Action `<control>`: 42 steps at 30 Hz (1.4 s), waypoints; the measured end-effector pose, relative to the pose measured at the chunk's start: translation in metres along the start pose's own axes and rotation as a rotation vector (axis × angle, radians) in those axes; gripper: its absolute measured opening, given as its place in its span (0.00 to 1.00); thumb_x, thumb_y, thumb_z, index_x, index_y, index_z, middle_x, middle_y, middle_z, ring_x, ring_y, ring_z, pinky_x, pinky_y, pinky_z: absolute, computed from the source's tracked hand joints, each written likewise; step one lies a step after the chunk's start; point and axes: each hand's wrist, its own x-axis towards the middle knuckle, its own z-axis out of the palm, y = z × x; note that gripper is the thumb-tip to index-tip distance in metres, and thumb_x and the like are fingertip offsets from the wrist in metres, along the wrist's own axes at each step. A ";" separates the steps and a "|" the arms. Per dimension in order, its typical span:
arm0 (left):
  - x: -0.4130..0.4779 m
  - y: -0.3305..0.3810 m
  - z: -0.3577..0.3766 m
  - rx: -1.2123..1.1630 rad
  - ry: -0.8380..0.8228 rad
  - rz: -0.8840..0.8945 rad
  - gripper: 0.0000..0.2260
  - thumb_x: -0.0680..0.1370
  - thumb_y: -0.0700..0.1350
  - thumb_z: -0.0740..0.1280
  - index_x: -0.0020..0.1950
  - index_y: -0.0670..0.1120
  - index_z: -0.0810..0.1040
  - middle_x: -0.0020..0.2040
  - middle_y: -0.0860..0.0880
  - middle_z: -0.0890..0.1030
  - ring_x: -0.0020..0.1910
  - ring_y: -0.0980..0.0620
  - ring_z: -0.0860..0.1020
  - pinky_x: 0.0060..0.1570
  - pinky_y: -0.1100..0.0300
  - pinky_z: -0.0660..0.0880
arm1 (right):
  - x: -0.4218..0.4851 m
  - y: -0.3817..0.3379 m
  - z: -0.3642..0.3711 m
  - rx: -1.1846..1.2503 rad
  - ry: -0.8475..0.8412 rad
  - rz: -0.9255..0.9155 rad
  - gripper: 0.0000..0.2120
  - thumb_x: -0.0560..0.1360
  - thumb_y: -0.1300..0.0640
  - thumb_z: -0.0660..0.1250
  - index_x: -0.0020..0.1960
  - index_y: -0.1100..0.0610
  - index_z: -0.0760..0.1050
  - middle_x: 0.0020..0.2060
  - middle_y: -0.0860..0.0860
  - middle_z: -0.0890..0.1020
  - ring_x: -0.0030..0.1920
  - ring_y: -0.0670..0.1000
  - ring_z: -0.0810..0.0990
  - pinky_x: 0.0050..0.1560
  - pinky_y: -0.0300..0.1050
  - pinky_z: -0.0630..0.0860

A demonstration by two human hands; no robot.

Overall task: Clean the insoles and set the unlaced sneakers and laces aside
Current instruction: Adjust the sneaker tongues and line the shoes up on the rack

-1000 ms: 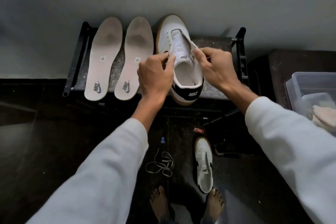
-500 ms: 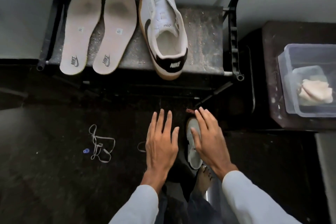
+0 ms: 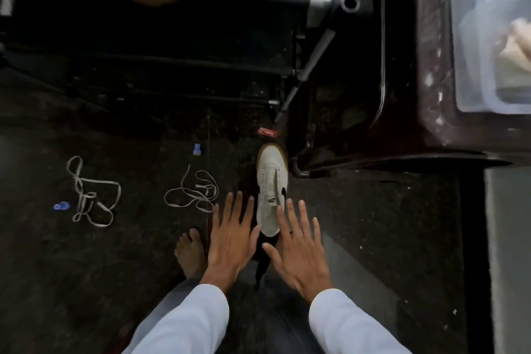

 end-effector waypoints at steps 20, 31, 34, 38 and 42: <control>0.127 0.012 0.118 -0.279 -0.086 -0.222 0.16 0.76 0.37 0.66 0.63 0.37 0.76 0.56 0.32 0.80 0.55 0.29 0.79 0.53 0.40 0.76 | 0.067 0.085 0.073 0.131 -0.152 -0.014 0.34 0.82 0.44 0.53 0.79 0.52 0.38 0.79 0.51 0.39 0.77 0.53 0.32 0.78 0.56 0.43; 0.011 0.003 -0.015 -0.351 -0.216 -0.251 0.16 0.77 0.47 0.61 0.64 0.51 0.78 0.55 0.39 0.83 0.57 0.36 0.79 0.54 0.49 0.75 | 0.018 0.017 0.007 0.612 -0.064 0.227 0.19 0.77 0.39 0.60 0.64 0.46 0.70 0.55 0.44 0.76 0.56 0.48 0.77 0.50 0.39 0.71; -0.029 -0.006 -0.054 -0.388 -0.177 -0.244 0.19 0.78 0.45 0.62 0.68 0.56 0.75 0.55 0.43 0.84 0.57 0.40 0.80 0.54 0.52 0.74 | -0.007 -0.018 -0.014 0.581 -0.054 0.202 0.27 0.74 0.31 0.57 0.68 0.44 0.65 0.61 0.44 0.75 0.61 0.48 0.75 0.60 0.49 0.75; -0.067 -0.024 -0.107 -0.478 -0.111 -0.236 0.19 0.78 0.48 0.62 0.68 0.59 0.75 0.49 0.48 0.86 0.52 0.45 0.82 0.53 0.52 0.77 | -0.041 -0.064 -0.049 0.656 0.031 0.239 0.30 0.76 0.35 0.60 0.72 0.50 0.63 0.64 0.46 0.70 0.64 0.48 0.73 0.61 0.46 0.75; -0.094 -0.037 -0.165 -0.540 -0.025 -0.184 0.17 0.79 0.49 0.63 0.68 0.59 0.76 0.50 0.53 0.86 0.51 0.52 0.83 0.56 0.54 0.77 | -0.067 -0.099 -0.084 0.745 0.220 0.311 0.21 0.74 0.45 0.70 0.64 0.52 0.75 0.53 0.45 0.76 0.49 0.43 0.79 0.48 0.32 0.76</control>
